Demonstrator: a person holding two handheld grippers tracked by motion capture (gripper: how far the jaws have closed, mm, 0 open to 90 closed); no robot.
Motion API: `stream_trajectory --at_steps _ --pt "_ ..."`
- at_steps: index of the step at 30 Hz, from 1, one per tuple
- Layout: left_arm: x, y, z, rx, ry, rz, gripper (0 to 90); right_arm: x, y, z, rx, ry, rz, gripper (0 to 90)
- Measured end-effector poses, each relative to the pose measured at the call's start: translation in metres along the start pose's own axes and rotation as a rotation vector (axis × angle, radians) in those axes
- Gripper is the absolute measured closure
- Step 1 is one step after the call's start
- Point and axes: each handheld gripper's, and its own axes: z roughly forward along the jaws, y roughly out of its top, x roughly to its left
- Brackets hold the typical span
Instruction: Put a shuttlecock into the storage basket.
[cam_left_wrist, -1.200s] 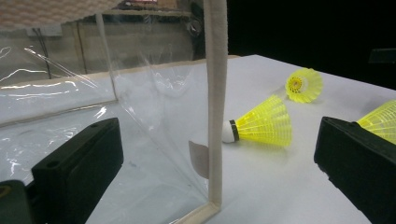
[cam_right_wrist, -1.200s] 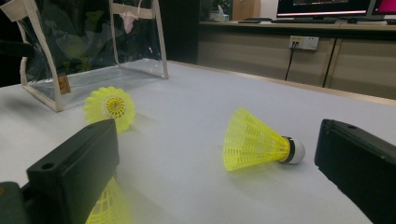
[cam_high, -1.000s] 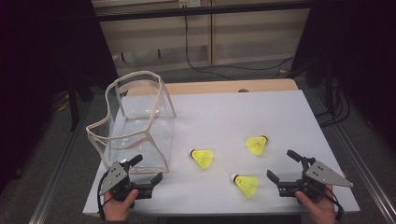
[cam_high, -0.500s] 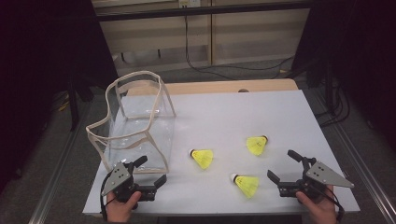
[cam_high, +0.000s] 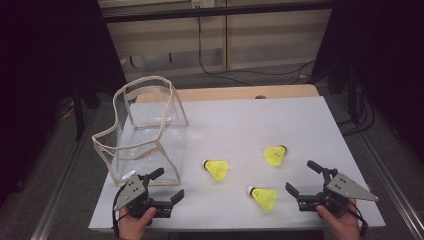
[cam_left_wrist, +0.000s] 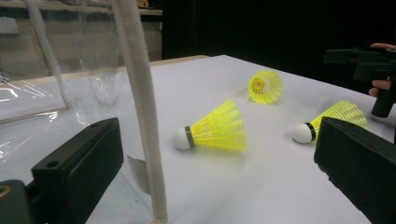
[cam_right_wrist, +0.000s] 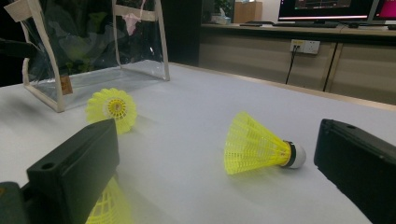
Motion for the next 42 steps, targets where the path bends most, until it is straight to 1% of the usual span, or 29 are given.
stream_trajectory --at_steps 2,10,17,18,27,32,33,36,42 --pt "-0.001 0.000 0.002 0.001 -0.010 -0.001 1.4 0.001 0.000 0.000 0.002 0.001 -0.001 0.0" --pt "-0.003 0.001 0.006 -0.004 -0.022 0.000 1.4 0.001 0.000 0.001 -0.002 0.005 -0.001 0.0" --pt "-0.006 0.001 0.010 0.005 -0.038 0.004 1.4 0.001 0.000 0.001 -0.003 0.009 0.001 0.0" --pt "-0.007 0.001 0.011 0.004 -0.045 0.003 1.4 0.001 0.000 0.001 -0.004 0.009 0.001 0.0" --pt "-0.008 0.001 0.015 0.019 -0.057 0.009 1.4 0.002 0.000 0.001 -0.003 0.016 0.003 0.0" --pt "-0.009 0.001 0.018 0.019 -0.068 0.005 1.4 0.002 0.000 0.002 0.001 0.014 -0.002 0.0" --pt "-0.010 0.001 0.020 0.024 -0.069 0.011 1.4 0.003 0.000 0.002 -0.001 0.014 -0.002 0.0" --pt "-0.011 0.001 0.021 0.020 -0.074 0.004 1.4 0.003 0.000 0.002 -0.002 0.015 -0.002 0.0" --pt "-0.013 0.001 0.027 0.034 -0.086 0.006 1.4 0.003 0.000 0.001 -0.003 0.012 -0.004 0.0"
